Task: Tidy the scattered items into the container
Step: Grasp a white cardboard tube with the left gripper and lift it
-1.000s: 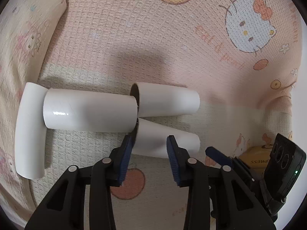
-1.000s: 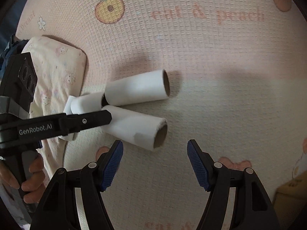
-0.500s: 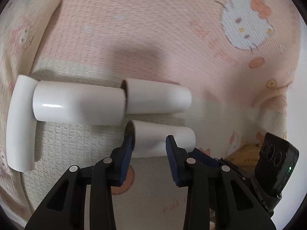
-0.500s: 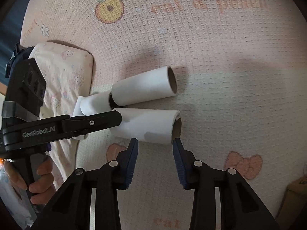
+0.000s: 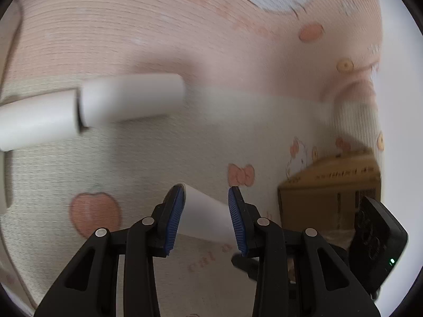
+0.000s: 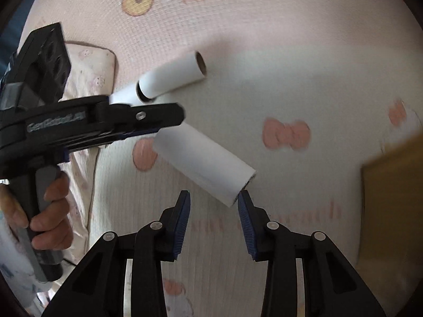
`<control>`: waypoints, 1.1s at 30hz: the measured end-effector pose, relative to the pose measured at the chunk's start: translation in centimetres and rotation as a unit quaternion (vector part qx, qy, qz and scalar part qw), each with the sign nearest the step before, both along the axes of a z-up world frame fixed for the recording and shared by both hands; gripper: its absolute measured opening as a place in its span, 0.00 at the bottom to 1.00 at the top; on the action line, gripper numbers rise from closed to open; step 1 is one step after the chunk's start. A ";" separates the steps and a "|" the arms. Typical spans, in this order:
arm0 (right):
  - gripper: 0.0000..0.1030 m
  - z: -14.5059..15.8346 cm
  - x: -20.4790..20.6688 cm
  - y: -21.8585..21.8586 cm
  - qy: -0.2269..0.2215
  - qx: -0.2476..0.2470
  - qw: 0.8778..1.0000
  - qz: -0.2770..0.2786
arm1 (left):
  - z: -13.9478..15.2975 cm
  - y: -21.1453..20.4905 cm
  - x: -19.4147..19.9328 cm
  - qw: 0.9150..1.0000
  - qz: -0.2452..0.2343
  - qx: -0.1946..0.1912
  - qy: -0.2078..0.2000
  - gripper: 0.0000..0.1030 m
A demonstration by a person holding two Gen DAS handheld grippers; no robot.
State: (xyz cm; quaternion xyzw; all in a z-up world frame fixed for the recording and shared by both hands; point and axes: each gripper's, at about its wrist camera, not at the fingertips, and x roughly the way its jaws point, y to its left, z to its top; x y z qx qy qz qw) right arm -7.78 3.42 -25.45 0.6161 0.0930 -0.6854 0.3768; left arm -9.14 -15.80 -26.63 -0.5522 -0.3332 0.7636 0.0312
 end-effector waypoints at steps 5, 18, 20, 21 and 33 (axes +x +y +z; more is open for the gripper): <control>0.34 0.4 0.4 1.3 -0.001 0.022 1.000 -0.016 | -0.7 1.9 -0.9 1.000 -0.011 -0.007 -0.020 0.38; 0.56 2.0 1.4 0.0 0.070 0.074 0.993 0.061 | 2.6 0.5 2.0 0.998 0.027 -0.061 -0.020 0.54; 0.56 2.0 1.9 0.1 0.087 0.085 0.988 0.090 | 2.3 0.4 2.8 0.998 0.037 -0.042 -0.026 0.54; 0.56 1.9 1.9 0.1 0.094 0.087 0.987 0.101 | 2.0 0.2 3.2 0.998 0.045 -0.029 -0.031 0.54; 0.56 -0.3 0.4 -1.4 0.084 0.072 0.987 0.114 | -2.1 0.5 4.4 0.987 0.120 0.094 -0.052 0.54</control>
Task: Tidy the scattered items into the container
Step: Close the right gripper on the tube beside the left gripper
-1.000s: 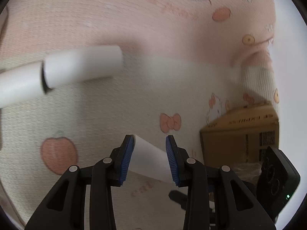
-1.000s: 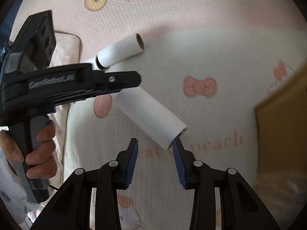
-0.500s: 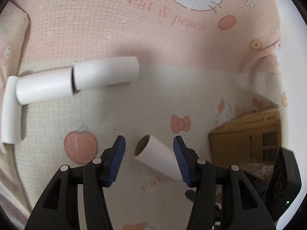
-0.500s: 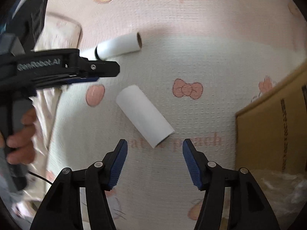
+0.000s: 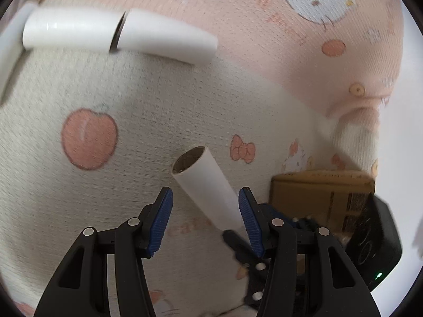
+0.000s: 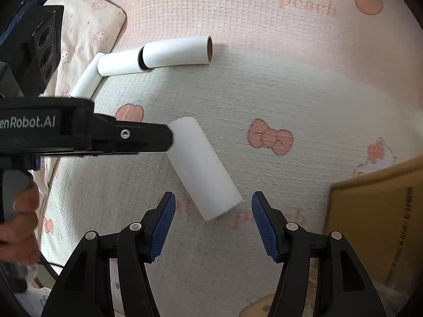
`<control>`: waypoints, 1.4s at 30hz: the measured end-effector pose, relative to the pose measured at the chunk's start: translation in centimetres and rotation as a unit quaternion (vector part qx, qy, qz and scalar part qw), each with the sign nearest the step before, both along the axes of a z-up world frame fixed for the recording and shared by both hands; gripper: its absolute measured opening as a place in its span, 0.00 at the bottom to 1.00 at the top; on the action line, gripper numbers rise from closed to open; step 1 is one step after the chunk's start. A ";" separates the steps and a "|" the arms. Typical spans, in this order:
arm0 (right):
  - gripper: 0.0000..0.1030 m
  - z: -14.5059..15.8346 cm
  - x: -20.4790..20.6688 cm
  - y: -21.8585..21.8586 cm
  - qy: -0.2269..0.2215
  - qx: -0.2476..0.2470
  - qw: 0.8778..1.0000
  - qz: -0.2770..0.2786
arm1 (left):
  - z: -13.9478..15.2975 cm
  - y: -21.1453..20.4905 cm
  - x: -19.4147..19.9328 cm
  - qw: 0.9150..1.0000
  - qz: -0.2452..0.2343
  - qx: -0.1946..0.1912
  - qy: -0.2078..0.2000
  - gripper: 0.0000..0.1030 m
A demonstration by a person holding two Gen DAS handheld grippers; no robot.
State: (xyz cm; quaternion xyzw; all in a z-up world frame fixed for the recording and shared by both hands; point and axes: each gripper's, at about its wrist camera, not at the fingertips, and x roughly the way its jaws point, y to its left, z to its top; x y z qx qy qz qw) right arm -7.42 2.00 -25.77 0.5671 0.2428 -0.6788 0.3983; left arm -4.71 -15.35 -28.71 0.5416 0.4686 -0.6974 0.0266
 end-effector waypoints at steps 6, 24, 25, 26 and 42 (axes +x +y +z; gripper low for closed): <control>0.56 -1.5 -0.9 0.0 -0.029 -0.006 0.999 -0.023 | -1.6 0.7 -1.5 1.000 -0.002 0.021 -0.011 0.53; 0.49 -2.5 -3.1 1.1 -0.089 -0.063 0.990 -0.094 | -2.8 1.3 -3.8 1.000 -0.024 0.001 -0.004 0.40; 0.44 -2.6 -3.2 1.2 -0.089 -0.064 0.989 -0.099 | -2.7 1.4 -3.7 1.000 -0.025 -0.002 -0.004 0.40; 0.41 -2.7 -3.2 1.4 -0.093 -0.066 0.988 -0.106 | -2.7 1.5 -3.7 1.000 -0.027 -0.003 -0.004 0.40; 0.38 2.7 -0.5 3.9 -0.052 -0.093 0.988 -0.109 | 3.6 3.2 -2.9 0.996 -0.070 -0.027 0.054 0.40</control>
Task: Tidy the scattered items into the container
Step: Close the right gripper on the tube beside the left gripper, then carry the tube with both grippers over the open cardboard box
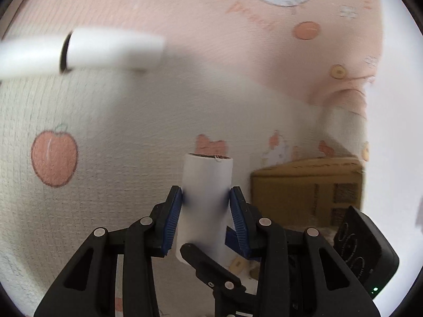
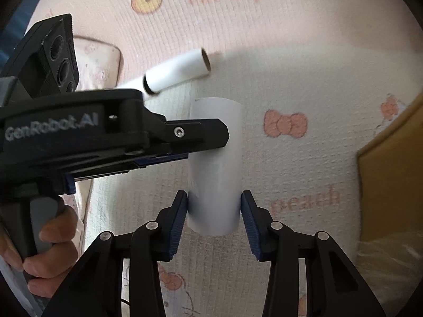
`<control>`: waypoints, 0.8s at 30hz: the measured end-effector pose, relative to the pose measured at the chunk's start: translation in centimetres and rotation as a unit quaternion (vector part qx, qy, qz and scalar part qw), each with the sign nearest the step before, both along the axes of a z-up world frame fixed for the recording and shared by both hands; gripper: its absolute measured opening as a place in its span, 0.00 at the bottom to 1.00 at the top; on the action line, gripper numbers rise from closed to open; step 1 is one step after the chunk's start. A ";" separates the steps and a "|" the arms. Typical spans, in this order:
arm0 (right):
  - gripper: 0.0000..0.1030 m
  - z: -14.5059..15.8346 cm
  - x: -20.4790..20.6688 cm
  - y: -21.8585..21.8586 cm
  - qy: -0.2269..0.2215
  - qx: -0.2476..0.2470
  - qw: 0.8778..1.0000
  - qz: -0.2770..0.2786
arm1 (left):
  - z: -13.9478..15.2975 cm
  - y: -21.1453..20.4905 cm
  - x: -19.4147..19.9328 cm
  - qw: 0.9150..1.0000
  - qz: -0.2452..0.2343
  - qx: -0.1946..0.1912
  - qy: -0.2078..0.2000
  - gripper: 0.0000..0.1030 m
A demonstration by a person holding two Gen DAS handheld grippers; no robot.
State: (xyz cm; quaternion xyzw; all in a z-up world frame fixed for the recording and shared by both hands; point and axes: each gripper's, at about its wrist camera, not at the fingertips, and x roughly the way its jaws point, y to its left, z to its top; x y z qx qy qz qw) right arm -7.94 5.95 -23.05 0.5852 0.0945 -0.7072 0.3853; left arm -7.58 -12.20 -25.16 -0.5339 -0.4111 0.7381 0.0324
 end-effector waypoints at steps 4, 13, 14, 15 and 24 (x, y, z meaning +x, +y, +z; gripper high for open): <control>0.38 2.7 0.4 1.2 0.027 -0.018 0.999 -0.017 | 3.2 0.7 -0.1 0.999 -0.024 -0.007 0.034 0.40; 0.38 8.8 1.9 4.0 0.100 -0.038 0.993 -0.048 | 10.8 3.2 -0.4 0.991 -0.075 -0.032 0.104 0.40; 0.38 9.1 1.9 3.4 0.109 -0.039 0.992 -0.050 | 11.6 3.4 -0.4 0.991 -0.076 -0.033 0.108 0.40; 0.38 9.8 1.9 3.1 0.123 -0.043 0.990 -0.053 | 12.3 3.6 -0.4 0.990 -0.073 -0.031 0.114 0.40; 0.38 15.4 0.8 6.7 0.183 -0.049 0.978 -0.082 | 18.1 7.5 -2.1 0.979 -0.111 -0.028 0.168 0.40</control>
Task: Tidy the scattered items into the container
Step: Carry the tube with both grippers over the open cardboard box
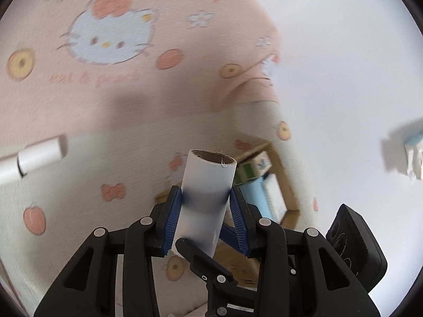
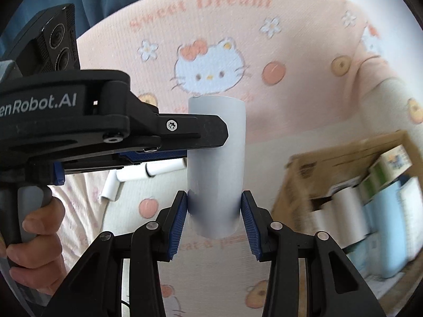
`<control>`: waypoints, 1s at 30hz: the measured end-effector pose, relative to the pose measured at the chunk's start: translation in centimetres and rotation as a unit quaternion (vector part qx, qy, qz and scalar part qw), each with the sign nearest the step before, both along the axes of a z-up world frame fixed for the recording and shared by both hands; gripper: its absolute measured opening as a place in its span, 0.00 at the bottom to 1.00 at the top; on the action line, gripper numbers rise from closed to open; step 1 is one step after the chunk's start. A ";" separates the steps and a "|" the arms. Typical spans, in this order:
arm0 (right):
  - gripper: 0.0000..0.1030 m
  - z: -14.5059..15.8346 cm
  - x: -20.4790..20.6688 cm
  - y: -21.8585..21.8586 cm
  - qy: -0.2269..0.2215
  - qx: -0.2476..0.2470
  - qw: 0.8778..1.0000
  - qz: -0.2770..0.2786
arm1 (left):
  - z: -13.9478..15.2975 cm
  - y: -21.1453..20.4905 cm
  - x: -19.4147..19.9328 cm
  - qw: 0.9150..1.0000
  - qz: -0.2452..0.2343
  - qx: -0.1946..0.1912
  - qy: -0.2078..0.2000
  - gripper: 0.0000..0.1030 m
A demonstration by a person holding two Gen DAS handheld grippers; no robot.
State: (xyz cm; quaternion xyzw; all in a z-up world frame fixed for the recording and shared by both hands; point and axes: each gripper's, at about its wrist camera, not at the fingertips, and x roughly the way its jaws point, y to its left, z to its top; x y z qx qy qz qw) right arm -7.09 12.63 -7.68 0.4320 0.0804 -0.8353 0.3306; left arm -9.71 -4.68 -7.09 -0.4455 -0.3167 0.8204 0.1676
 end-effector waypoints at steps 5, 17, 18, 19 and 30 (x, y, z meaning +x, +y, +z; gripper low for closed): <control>0.38 2.1 -1.2 0.8 0.015 0.004 1.000 -0.017 | 1.9 2.3 -1.3 1.000 -0.022 -0.005 0.016 0.40; 0.38 3.2 -4.2 7.0 0.007 0.055 0.998 -0.025 | 1.6 9.3 -6.1 0.996 -0.081 0.008 -0.040 0.40; 0.38 2.5 -4.9 7.7 0.002 0.059 0.998 -0.025 | 1.2 10.0 -6.6 0.995 -0.088 0.009 -0.052 0.40; 0.38 1.9 -5.5 8.3 -0.004 0.061 0.998 -0.026 | 0.8 10.8 -7.1 0.993 -0.094 0.009 -0.063 0.40; 0.38 -1.7 -9.5 14.6 -0.099 0.046 0.993 -0.050 | -3.3 16.9 -11.1 0.980 -0.128 -0.003 -0.155 0.40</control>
